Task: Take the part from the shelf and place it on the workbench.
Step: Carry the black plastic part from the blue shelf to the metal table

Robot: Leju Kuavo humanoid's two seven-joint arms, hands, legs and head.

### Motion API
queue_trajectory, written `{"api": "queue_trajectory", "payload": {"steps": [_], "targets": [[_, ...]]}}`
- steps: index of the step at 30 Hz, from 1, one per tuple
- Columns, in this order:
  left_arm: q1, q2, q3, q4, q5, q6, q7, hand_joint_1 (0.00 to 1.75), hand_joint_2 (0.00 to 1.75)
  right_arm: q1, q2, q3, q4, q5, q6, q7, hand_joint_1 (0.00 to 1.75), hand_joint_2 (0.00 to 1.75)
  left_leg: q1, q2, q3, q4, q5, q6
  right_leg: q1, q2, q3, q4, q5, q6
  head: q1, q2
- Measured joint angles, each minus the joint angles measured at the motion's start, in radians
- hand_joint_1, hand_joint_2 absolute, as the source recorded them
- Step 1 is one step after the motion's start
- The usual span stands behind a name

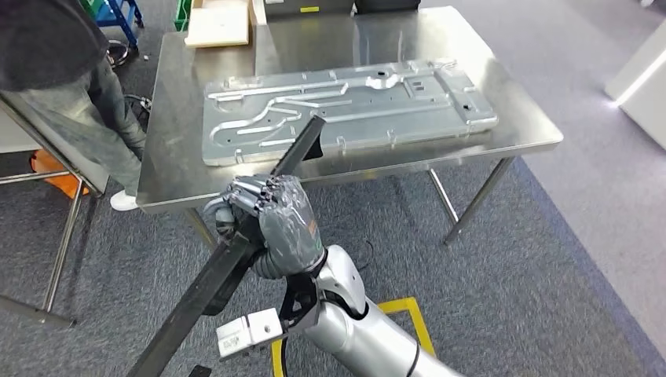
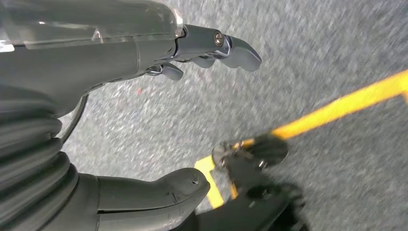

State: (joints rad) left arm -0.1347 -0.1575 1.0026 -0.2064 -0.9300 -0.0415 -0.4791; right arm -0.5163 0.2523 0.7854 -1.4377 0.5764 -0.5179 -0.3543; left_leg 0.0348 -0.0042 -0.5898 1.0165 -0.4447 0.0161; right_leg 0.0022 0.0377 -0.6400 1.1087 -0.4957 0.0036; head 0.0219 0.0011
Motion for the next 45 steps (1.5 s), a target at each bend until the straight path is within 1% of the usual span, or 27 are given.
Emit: {"api": "queue_trajectory", "payload": {"steps": [2, 3, 4, 5, 6, 7, 9, 10, 12, 14, 16, 18, 19, 20, 21, 23, 25, 29, 31, 34, 35, 36, 37, 39, 41, 43, 45], "targets": [[0.0, 0.0, 0.0, 0.0, 0.0, 0.0, 0.0, 0.0, 1.75, 0.0, -0.001, 0.0, 0.0, -0.001, 0.0, 0.0, 1.75, 1.75, -0.002, 0.018, 0.002, -0.002, -0.002, 0.005, -0.007, -0.022, -0.063, 0.119, -0.054, 0.011, 0.001, 0.0], [0.0, 0.0, 0.0, 0.0, 0.0, 0.0, 0.0, 0.0, 1.75, 0.0, -0.003, 0.0, 0.0, -0.002, 0.0, 0.0, 1.75, 1.75, -0.002, 0.028, 0.002, -0.001, -0.003, 0.005, -0.012, -0.026, -0.093, 0.17, -0.069, 0.015, 0.001, 0.0], [0.0, 0.0, 0.0, 0.0, 0.0, 0.0, 0.0, 0.0, 1.75, 0.001, -0.004, 0.0, 0.001, -0.003, 0.0, 0.0, 1.75, 1.75, -0.002, 0.038, 0.003, -0.001, -0.005, 0.004, -0.016, -0.029, -0.108, 0.192, -0.068, 0.018, 0.001, 0.0], [0.001, 0.0, 0.0, 0.0, 0.0, 0.0, 0.0, 0.0, 1.75, 0.002, -0.006, 0.0, 0.001, -0.003, 0.0, 0.0, 1.75, 1.75, -0.002, 0.048, 0.005, -0.001, -0.008, 0.002, -0.019, -0.033, -0.106, 0.181, -0.049, 0.02, 0.001, 0.0], [0.001, 0.0, 0.0, 0.0, -0.001, 0.0, 0.0, 0.0, 1.75, 0.002, -0.006, 0.0, 0.001, -0.004, 0.0, 0.0, 1.75, 1.75, -0.001, 0.057, 0.009, -0.001, -0.01, -0.001, -0.021, -0.04, -0.084, 0.134, -0.017, 0.02, 0.001, 0.0], [0.001, 0.0, 0.0, 0.0, -0.001, 0.0, 0.0, 0.0, 1.75, 0.002, -0.006, 0.0, 0.0, -0.004, 0.0, 0.0, 1.75, 1.75, -0.001, 0.066, 0.015, -0.001, -0.014, -0.005, -0.021, -0.054, -0.049, 0.064, 0.017, 0.019, 0.001, 0.0], [0.0, -0.001, 0.0, 0.0, -0.001, 0.0, 0.0, 0.0, 1.75, 0.001, -0.006, 0.0, 0.0, -0.005, -0.001, -0.001, 1.75, 1.75, -0.004, 0.077, 0.023, -0.001, -0.021, -0.017, -0.013, -0.085, 0.006, -0.043, 0.053, 0.01, 0.001, 0.0], [-0.001, -0.001, 0.0, 0.0, -0.001, 0.0, 0.0, 0.0, 1.75, 0.001, -0.006, 0.0, 0.0, -0.004, -0.003, -0.001, 1.75, 1.75, -0.007, 0.082, 0.026, -0.002, -0.023, -0.024, -0.008, -0.093, 0.018, -0.066, 0.055, 0.003, 0.001, 0.0], [-0.004, -0.001, 0.0, 0.0, -0.002, 0.001, 0.0, 0.0, 1.75, 0.002, -0.006, -0.001, 0.0, 0.0, -0.006, -0.002, 1.75, 1.75, -0.008, 0.092, 0.032, -0.006, -0.025, -0.037, -0.003, -0.083, 0.017, -0.069, 0.053, -0.012, 0.0, 0.0], [-0.007, 0.0, 0.0, 0.0, -0.002, 0.001, 0.0, 0.0, 1.75, 0.003, -0.006, -0.001, 0.0, 0.005, -0.008, -0.003, 1.75, 1.75, -0.005, 0.079, 0.032, 0.006, -0.04, -0.047, -0.006, -0.073, 0.022, -0.077, 0.054, -0.026, 0.0, 0.0], [-0.006, 0.0, 0.0, 0.0, -0.003, 0.001, 0.0, 0.0, 1.75, 0.003, -0.004, -0.001, 0.0, 0.007, -0.009, -0.003, 1.75, 1.75, -0.003, 0.041, -0.006, 0.089, -0.089, -0.049, -0.009, -0.066, 0.028, -0.083, 0.056, -0.04, 0.0, 0.0], [-0.001, 0.0, 0.0, 0.0, -0.005, 0.001, -0.001, 0.0, 1.75, 0.004, -0.004, -0.001, 0.001, 0.007, -0.011, -0.004, 1.75, 1.75, -0.004, 0.016, -0.075, 0.225, -0.144, -0.048, -0.004, -0.056, 0.029, -0.083, 0.054, -0.05, -0.001, 0.0], [0.001, 0.0, 0.0, 0.0, -0.006, 0.0, -0.003, 0.0, 1.75, 0.006, -0.004, -0.001, 0.001, 0.008, -0.011, -0.004, 1.75, 1.75, -0.005, 0.013, -0.102, 0.27, -0.151, -0.047, -0.001, -0.049, 0.031, -0.083, 0.052, -0.052, -0.001, 0.0], [0.003, 0.0, 0.0, 0.0, -0.008, -0.001, -0.006, 0.0, 1.75, 0.006, -0.004, -0.001, 0.001, 0.008, -0.012, -0.004, 1.75, 1.75, -0.006, 0.012, -0.113, 0.28, -0.139, -0.045, 0.002, -0.043, 0.033, -0.082, 0.051, -0.053, -0.001, 0.0], [0.004, 0.0, 0.0, 0.0, -0.011, -0.004, -0.009, 0.0, 1.75, 0.007, -0.003, -0.001, 0.001, 0.009, -0.012, -0.004, 1.75, 1.75, -0.007, 0.012, -0.106, 0.251, -0.108, -0.042, 0.005, -0.037, 0.035, -0.081, 0.049, -0.054, -0.001, 0.0], [0.002, 0.002, -0.001, 0.0, -0.013, -0.011, -0.015, 0.0, 1.75, 0.005, -0.003, -0.001, 0.001, 0.011, -0.014, -0.004, 1.75, 1.75, -0.011, 0.011, -0.055, 0.125, -0.033, -0.029, 0.008, -0.029, 0.042, -0.077, 0.043, -0.051, -0.001, 0.0], [-0.001, 0.003, -0.002, 0.0, -0.016, -0.018, -0.02, 0.0, 1.75, 0.003, -0.003, -0.001, 0.001, 0.013, -0.017, -0.003, 1.75, 1.75, -0.018, 0.01, -0.015, 0.03, -0.005, -0.018, 0.011, -0.024, 0.042, -0.073, 0.036, -0.043, -0.001, 0.0], [-0.002, 0.003, -0.011, 0.0, -0.024, -0.026, -0.028, 0.0, 1.75, 0.0, -0.003, -0.001, 0.0, 0.021, -0.019, -0.001, 1.75, 1.75, -0.016, 0.008, 0.013, -0.011, -0.025, 0.008, 0.01, -0.025, 0.039, -0.042, 0.038, -0.017, 0.0, 0.0], [-0.002, 0.003, -0.018, 0.0, -0.028, -0.028, -0.031, 0.0, 1.75, -0.004, -0.003, -0.001, 0.0, 0.024, -0.02, -0.001, 1.75, 1.75, -0.013, 0.008, 0.038, -0.015, -0.03, 0.018, 0.004, -0.028, 0.004, 0.03, 0.01, -0.003, 0.001, 0.0], [-0.002, 0.003, -0.023, 0.0, -0.03, -0.029, -0.032, 0.0, 1.75, -0.004, -0.005, -0.001, 0.001, 0.024, -0.021, 0.0, 1.75, 1.75, -0.011, 0.007, 0.061, -0.014, -0.05, 0.014, -0.01, -0.03, -0.11, 0.186, -0.047, 0.014, 0.001, 0.0], [-0.001, 0.003, -0.024, 0.0, -0.03, -0.029, -0.032, 0.0, 1.75, -0.003, -0.006, -0.002, 0.002, 0.024, -0.021, 0.0, 1.75, 1.75, -0.01, 0.007, 0.072, -0.014, -0.059, 0.011, -0.014, -0.031, -0.133, 0.197, -0.046, 0.018, 0.001, 0.0], [0.001, 0.003, -0.025, 0.0, -0.03, -0.029, -0.033, 0.0, 1.75, -0.003, -0.006, -0.002, 0.002, 0.025, -0.021, 0.0, 1.75, 1.75, -0.008, 0.007, 0.086, -0.014, -0.07, 0.007, -0.017, -0.032, -0.137, 0.173, -0.029, 0.021, 0.001, 0.0], [0.002, 0.003, -0.025, 0.0, -0.03, -0.029, -0.033, 0.0, 1.75, -0.003, -0.006, -0.002, 0.002, 0.025, -0.021, 0.0, 1.75, 1.75, -0.005, 0.007, 0.102, -0.014, -0.082, 0.002, -0.019, -0.034, -0.125, 0.119, 0.004, 0.023, 0.001, 0.0], [0.002, 0.002, -0.026, 0.0, -0.03, -0.029, -0.035, 0.0, 1.75, -0.003, -0.007, -0.002, 0.002, 0.025, -0.022, 0.0, 1.75, 1.75, -0.001, 0.007, 0.129, -0.016, -0.107, -0.009, -0.016, -0.04, -0.091, -0.006, 0.099, 0.019, 0.0, 0.0], [-0.001, 0.0, -0.027, 0.0, -0.03, -0.029, -0.037, 0.0, 1.75, -0.003, -0.009, -0.004, 0.003, 0.027, -0.023, 0.0, 1.75, 1.75, 0.0, 0.009, 0.148, -0.026, -0.122, -0.025, -0.007, -0.041, -0.075, -0.066, 0.138, 0.004, 0.0, 0.0], [-0.005, 0.0, -0.027, 0.0, -0.03, -0.029, -0.039, 0.0, 1.75, -0.002, -0.009, -0.004, 0.002, 0.029, -0.024, 0.001, 1.75, 1.75, -0.001, 0.01, 0.161, -0.023, -0.11, -0.042, -0.005, -0.035, -0.056, -0.078, 0.115, -0.017, 0.0, 0.0], [-0.009, 0.0, -0.027, 0.0, -0.03, -0.029, -0.04, 0.0, 1.75, -0.003, -0.008, -0.005, 0.002, 0.029, -0.024, 0.001, 1.75, 1.75, 0.001, 0.01, 0.136, 0.046, -0.076, -0.048, -0.008, -0.032, -0.016, -0.093, 0.096, -0.033, -0.001, 0.0]]}}
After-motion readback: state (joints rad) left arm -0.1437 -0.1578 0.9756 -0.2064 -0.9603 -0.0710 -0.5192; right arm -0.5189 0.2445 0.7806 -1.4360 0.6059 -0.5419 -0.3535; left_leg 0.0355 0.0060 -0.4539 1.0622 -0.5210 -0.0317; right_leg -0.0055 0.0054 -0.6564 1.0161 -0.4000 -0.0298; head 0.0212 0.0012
